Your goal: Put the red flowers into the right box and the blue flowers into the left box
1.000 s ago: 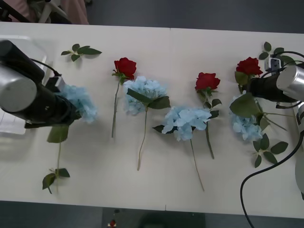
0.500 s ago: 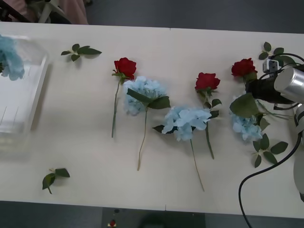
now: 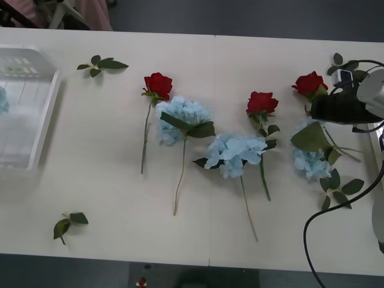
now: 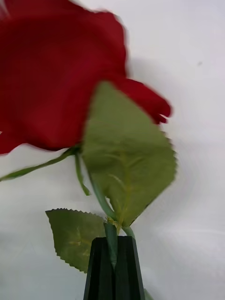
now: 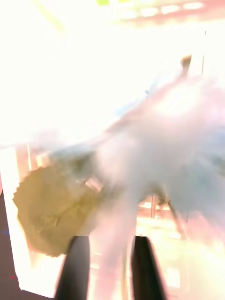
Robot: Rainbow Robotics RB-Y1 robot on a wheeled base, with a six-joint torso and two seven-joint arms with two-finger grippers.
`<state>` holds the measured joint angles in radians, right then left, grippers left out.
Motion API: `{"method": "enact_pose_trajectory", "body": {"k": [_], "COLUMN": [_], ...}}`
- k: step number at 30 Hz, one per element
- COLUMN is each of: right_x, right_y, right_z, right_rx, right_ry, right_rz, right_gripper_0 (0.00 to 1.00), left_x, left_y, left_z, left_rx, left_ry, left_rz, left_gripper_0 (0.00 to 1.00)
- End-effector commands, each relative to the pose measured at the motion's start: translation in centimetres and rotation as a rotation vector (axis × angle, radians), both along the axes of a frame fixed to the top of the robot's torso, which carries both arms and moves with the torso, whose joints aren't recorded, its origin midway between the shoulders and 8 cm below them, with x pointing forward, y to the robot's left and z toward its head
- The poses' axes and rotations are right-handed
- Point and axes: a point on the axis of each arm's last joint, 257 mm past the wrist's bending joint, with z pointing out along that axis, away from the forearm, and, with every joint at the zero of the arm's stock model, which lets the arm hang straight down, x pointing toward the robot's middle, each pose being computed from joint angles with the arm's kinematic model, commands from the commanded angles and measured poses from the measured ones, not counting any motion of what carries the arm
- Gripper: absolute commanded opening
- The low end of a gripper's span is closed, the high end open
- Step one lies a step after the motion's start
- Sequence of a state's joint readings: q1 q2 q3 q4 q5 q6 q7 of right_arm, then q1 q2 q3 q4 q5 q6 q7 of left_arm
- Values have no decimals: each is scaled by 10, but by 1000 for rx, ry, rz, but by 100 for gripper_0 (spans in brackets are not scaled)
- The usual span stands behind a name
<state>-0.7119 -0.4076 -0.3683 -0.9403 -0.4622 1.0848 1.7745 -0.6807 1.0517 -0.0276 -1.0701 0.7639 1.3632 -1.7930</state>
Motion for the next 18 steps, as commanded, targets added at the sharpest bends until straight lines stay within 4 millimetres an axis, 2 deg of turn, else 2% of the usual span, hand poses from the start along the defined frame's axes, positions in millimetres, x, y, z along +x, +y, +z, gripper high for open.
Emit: {"method": "enact_pose_trajectory", "body": {"k": [1,3,4,5,8,10,11,15,18], "right_x": [10,10,10,10,10,12,13,18,23], "right_y": [-6,-7,-6,-7,-5,-5,-4,1,3], "right_z": [29,29,29,28,29,29,30,22,15], "right_rx": [5,4,4,5,4,4,3,6,-3], "right_ry": [-48,-46,-45,-45,-47,-57,-60,-78,-98], "right_rz": [-29,-31,-30,-32,-30,-34,-34,-43,-52], "right_gripper_0": [17,69,76,80,81,81,80,81,81], "left_x": [2,1,2,2,4,4,3,-6,-7], "left_y": [14,13,12,9,-2,-23,-28,-72,-108], "left_z": [13,12,12,11,13,23,26,56,64], "left_rx": [57,55,50,41,-11,-88,-105,-192,-240], "left_ry": [-15,-14,-15,-16,-30,-44,-43,-47,-68], "left_rz": [-15,-18,-20,-24,-40,-68,-75,-147,-171], "left_gripper_0": [78,88,89,90,96,100,100,100,100]}}
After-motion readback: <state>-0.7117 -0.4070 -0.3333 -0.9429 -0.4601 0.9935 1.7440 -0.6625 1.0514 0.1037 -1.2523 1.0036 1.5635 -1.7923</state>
